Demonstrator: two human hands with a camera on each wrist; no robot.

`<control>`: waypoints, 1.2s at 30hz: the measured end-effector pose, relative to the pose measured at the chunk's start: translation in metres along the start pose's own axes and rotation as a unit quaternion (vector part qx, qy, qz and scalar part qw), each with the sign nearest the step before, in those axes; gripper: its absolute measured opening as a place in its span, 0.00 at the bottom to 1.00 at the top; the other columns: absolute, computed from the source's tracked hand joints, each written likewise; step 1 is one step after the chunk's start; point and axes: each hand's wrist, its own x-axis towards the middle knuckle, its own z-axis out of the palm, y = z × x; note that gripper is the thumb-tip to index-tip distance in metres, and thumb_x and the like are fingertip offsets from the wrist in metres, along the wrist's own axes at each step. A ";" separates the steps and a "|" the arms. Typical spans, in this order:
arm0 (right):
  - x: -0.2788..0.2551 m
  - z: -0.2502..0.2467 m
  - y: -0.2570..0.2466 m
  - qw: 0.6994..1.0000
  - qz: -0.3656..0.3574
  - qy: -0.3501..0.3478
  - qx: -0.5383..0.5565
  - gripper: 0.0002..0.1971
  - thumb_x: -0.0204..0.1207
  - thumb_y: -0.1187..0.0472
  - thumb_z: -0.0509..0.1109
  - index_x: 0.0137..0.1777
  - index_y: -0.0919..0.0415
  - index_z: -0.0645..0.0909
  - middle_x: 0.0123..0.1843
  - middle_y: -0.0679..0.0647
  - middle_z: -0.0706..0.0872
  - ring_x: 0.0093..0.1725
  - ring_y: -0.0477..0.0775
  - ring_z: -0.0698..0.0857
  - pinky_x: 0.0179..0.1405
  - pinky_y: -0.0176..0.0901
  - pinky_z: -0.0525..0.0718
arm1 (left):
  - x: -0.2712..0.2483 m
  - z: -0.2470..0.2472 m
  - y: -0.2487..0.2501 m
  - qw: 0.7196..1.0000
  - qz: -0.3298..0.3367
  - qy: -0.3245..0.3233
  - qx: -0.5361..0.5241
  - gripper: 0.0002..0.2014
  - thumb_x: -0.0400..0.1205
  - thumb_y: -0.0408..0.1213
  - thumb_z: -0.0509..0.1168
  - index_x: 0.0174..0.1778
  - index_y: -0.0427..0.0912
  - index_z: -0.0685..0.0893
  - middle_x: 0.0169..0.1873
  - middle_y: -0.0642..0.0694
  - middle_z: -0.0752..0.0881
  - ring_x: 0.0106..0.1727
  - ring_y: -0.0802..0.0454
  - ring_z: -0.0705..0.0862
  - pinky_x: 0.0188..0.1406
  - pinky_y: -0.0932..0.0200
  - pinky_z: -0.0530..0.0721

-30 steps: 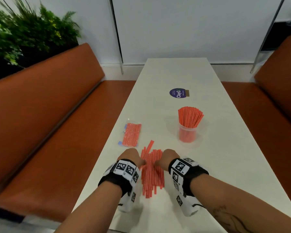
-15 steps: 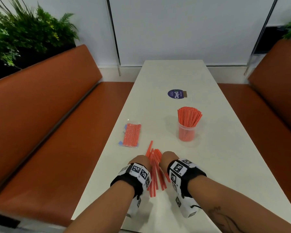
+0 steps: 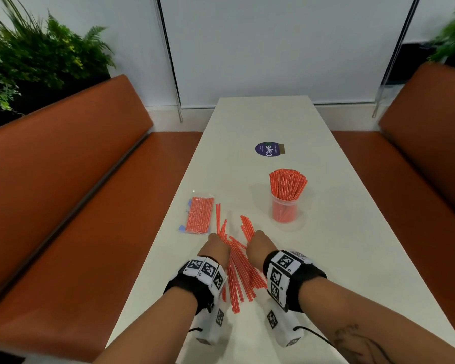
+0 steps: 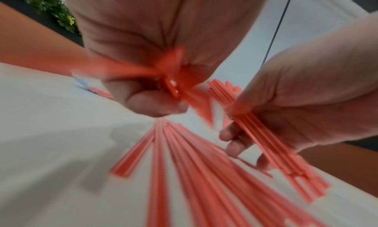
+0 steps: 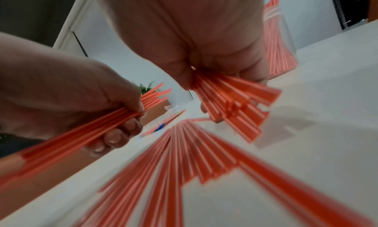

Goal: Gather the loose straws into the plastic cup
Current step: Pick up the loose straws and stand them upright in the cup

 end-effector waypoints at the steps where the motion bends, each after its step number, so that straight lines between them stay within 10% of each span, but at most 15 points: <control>1: 0.003 -0.004 0.003 0.999 -0.017 0.009 0.031 0.14 0.82 0.68 0.56 0.66 0.72 0.69 0.51 0.62 0.77 0.66 0.65 0.79 0.52 0.46 0.75 | -0.003 -0.002 0.004 1.000 0.012 0.008 -0.010 0.17 0.85 0.34 0.53 0.68 0.29 0.69 0.64 0.32 0.80 0.65 0.37 0.81 0.60 0.51 0.79; 3: 0.004 -0.013 0.006 0.998 -0.035 0.012 0.058 0.10 0.80 0.68 0.61 0.60 0.68 0.68 0.40 0.56 0.76 0.56 0.62 0.84 0.43 0.43 0.77 | -0.006 -0.005 0.014 0.999 0.042 0.017 -0.029 0.13 0.85 0.33 0.53 0.63 0.31 0.71 0.63 0.31 0.80 0.64 0.37 0.81 0.60 0.51 0.79; 8: 0.007 -0.048 0.016 0.987 -0.051 0.021 0.150 0.07 0.78 0.71 0.64 0.54 0.69 0.73 0.51 0.65 0.86 0.49 0.64 0.87 0.54 0.55 0.86 | -0.004 -0.004 0.038 0.992 0.111 0.036 -0.041 0.04 0.86 0.28 0.49 0.52 0.33 0.68 0.44 0.33 0.81 0.44 0.41 0.79 0.37 0.53 0.73; 13: 0.010 -0.112 0.023 0.944 -0.109 0.139 0.280 0.03 0.83 0.66 0.55 0.51 0.58 0.67 0.32 0.52 0.75 0.26 0.49 0.76 0.20 0.33 0.75 | -0.006 0.003 0.061 0.986 0.133 0.049 -0.090 0.02 0.87 0.31 0.49 0.48 0.38 0.64 0.49 0.30 0.82 0.44 0.40 0.79 0.46 0.48 0.77; 19: 0.035 -0.150 0.012 0.835 -0.220 0.222 0.453 0.11 0.85 0.65 0.52 0.42 0.53 0.68 0.31 0.53 0.77 0.31 0.53 0.79 0.37 0.40 0.80 | -0.010 0.008 0.077 0.975 0.173 0.043 -0.134 0.06 0.86 0.27 0.47 0.54 0.34 0.68 0.56 0.33 0.82 0.56 0.36 0.83 0.37 0.63 0.71; 27: 0.073 -0.129 0.025 0.913 -0.206 0.137 0.326 0.09 0.79 0.72 0.59 0.50 0.59 0.75 0.45 0.57 0.86 0.49 0.55 0.85 0.52 0.41 0.82 | 0.000 0.010 0.080 0.967 0.179 0.042 -0.175 0.04 0.87 0.31 0.47 0.51 0.37 0.66 0.46 0.34 0.79 0.43 0.38 0.77 0.42 0.59 0.70; 31: 0.071 -0.136 0.029 0.911 -0.205 0.200 0.299 0.15 0.76 0.77 0.57 0.58 0.64 0.77 0.45 0.51 0.82 0.48 0.49 0.80 0.43 0.23 0.80 | 0.006 0.010 0.085 0.964 0.180 0.051 -0.189 0.07 0.87 0.32 0.47 0.54 0.33 0.68 0.54 0.30 0.81 0.44 0.39 0.79 0.45 0.52 0.77; 33: 0.065 -0.145 0.028 0.907 -0.215 0.254 0.259 0.16 0.77 0.76 0.60 0.62 0.65 0.78 0.54 0.54 0.82 0.53 0.46 0.79 0.54 0.28 0.79 | 0.008 0.011 0.089 0.962 0.184 0.048 -0.198 0.10 0.87 0.32 0.47 0.57 0.31 0.69 0.58 0.27 0.80 0.55 0.29 0.81 0.50 0.46 0.81; 36: 0.049 -0.157 0.026 0.887 -0.246 0.318 0.228 0.13 0.80 0.68 0.63 0.63 0.65 0.78 0.61 0.56 0.82 0.54 0.43 0.77 0.60 0.38 0.77 | 0.009 0.013 0.096 0.957 0.197 0.034 -0.210 0.07 0.87 0.33 0.47 0.51 0.36 0.68 0.45 0.28 0.77 0.42 0.33 0.79 0.40 0.48 0.77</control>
